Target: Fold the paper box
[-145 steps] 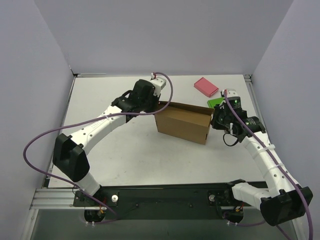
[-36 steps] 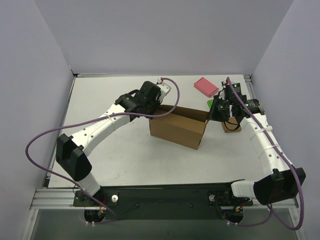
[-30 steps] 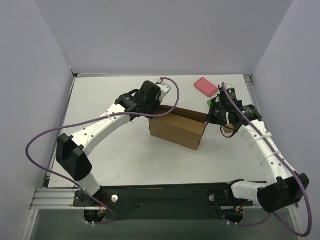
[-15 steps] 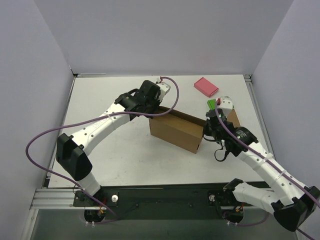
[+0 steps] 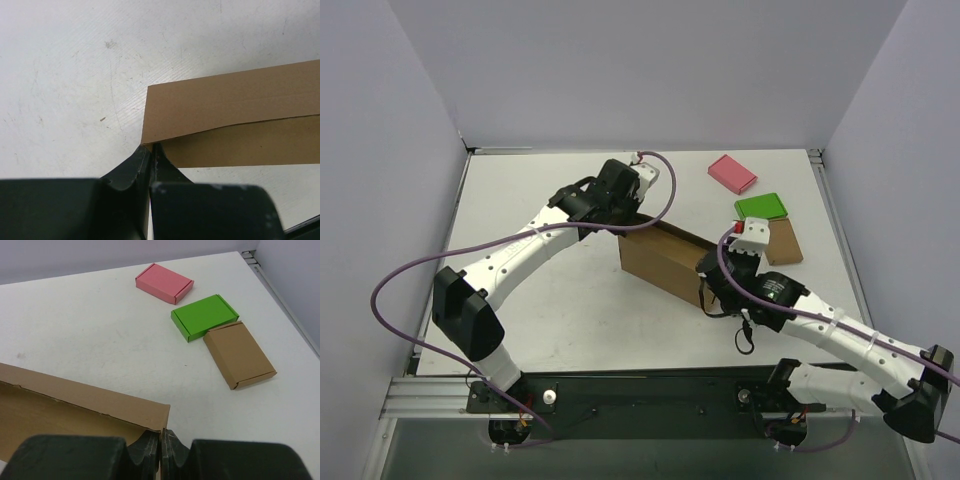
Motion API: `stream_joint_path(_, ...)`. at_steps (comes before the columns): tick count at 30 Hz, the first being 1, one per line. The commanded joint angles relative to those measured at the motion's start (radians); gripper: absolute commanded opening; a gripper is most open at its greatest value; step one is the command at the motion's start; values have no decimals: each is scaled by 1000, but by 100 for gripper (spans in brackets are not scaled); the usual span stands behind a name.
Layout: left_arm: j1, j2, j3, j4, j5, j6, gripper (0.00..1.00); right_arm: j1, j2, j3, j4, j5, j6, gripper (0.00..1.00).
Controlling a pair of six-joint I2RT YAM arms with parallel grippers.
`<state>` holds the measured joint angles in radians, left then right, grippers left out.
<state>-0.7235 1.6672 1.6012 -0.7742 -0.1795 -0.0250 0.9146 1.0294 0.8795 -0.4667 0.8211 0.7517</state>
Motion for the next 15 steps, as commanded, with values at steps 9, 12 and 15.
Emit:
stream_joint_path(9,7,14,-7,10,155,-84,0,220,208,13,-283,-33,215,0)
stream_joint_path(12,9,11,-17,15,155,-50,0,259,224,62,-323,-27,219,2)
stream_joint_path(15,7,6,-38,13,138,13,0,271,228,124,-368,-31,204,19)
